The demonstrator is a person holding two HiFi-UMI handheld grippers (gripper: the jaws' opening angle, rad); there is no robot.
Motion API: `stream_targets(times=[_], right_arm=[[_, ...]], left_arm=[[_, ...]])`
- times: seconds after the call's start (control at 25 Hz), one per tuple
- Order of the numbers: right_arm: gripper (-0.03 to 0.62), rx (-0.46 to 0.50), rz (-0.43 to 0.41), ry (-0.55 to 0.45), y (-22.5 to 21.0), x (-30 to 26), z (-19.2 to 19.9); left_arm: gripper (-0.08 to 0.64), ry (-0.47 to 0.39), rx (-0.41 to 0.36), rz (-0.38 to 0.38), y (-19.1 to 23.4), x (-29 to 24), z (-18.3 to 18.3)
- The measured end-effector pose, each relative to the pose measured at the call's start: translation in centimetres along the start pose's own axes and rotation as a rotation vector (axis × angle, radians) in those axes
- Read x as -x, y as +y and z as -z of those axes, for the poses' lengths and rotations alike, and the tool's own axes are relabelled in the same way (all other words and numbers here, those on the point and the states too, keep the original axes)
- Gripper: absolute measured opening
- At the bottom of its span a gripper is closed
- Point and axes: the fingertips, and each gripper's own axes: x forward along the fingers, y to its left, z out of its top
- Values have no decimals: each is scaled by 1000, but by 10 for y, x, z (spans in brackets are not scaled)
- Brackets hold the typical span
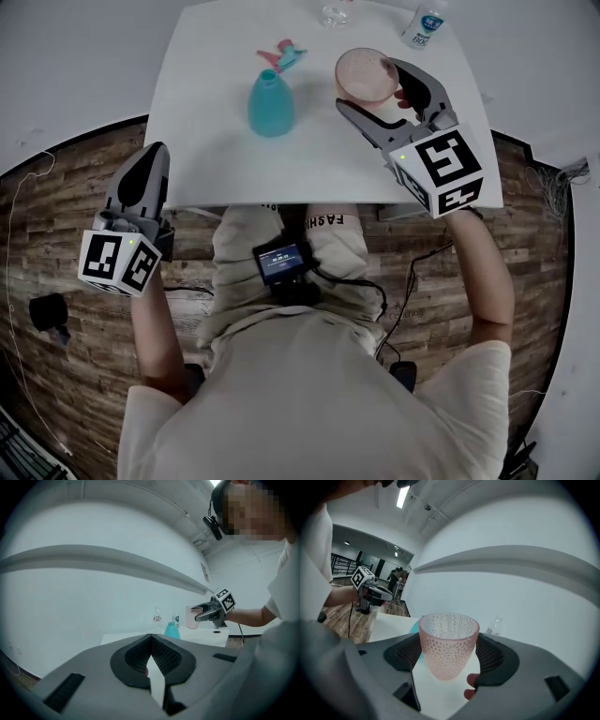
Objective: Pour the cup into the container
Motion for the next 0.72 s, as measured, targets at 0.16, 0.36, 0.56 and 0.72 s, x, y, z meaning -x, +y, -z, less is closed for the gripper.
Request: stream_targets(times=[0.16, 0.36, 0.56, 0.72], right_arm=[[364, -52, -1, -2, -4, 4, 12], [364, -91, -8, -1, -9, 10, 26], [364, -137, 2, -2, -17, 14, 37], [364, -153, 8, 8, -19, 15, 49]], left_arm=[[11, 5, -17, 8, -6, -3, 0], [9, 3, -47, 19, -15, -10, 2], [9, 10, -49, 37, -23, -18, 5], [9, 22, -75, 50, -29, -25, 8]])
